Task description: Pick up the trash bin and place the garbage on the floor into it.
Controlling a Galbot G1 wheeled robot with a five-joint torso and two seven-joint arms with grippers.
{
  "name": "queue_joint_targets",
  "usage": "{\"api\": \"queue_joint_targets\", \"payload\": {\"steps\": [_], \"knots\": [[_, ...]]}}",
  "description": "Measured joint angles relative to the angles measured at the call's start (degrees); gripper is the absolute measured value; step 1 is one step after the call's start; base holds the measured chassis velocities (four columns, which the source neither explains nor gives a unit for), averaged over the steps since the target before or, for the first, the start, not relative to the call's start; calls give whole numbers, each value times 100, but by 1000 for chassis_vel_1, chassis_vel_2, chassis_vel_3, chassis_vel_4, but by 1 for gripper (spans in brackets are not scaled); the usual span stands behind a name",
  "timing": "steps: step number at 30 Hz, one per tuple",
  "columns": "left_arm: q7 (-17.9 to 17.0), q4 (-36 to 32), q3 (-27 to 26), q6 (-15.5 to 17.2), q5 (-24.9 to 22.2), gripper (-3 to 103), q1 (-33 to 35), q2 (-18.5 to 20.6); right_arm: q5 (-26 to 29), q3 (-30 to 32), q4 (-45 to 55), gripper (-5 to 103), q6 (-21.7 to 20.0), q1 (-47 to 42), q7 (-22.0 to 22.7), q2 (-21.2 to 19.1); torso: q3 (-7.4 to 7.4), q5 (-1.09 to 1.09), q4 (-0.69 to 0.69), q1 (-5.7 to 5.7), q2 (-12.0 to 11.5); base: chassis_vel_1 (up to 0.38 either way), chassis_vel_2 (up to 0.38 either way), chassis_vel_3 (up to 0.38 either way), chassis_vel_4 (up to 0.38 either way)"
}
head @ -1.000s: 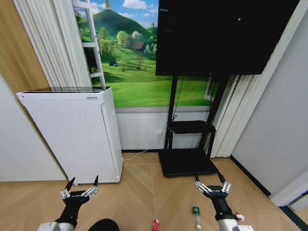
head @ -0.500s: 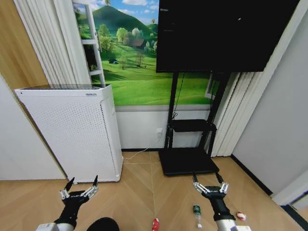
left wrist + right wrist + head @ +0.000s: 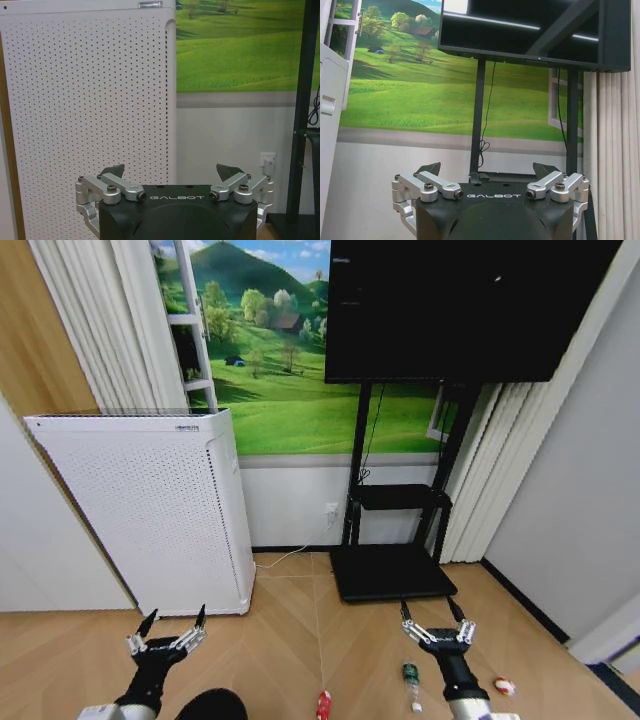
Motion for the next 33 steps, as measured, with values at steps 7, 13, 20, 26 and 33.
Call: {"api": "queue_joint_targets", "payload": {"steps": [7,13,20,26,33], "knots": [[23,21,10,-4,-2,100,-2,39,3,-13,0,100,62,0,-53,22,-117,0,0,-70,-187,0,0,0,0],[35,28,19,-30,-7,100,-12,41,-2,-31,-38,100,78,-1,-73,17,-226,0,0,-140,-367,0,0,0,0],[83,-12,-16,-52,-17,100,-12,31,-6,-46,-73,100,79,21,-105,-6,-332,0,0,-197,-531,0,0,0,0],[86,-67,-43,-53,-20,100,-7,25,-69,-42,-101,100,69,43,-106,-15,-403,0,0,-245,-650,0,0,0,0],[87,-78,-48,-54,-44,100,1,18,-109,-54,-113,100,65,44,-91,2,-509,0,0,-294,-805,0,0,0,0]]}}
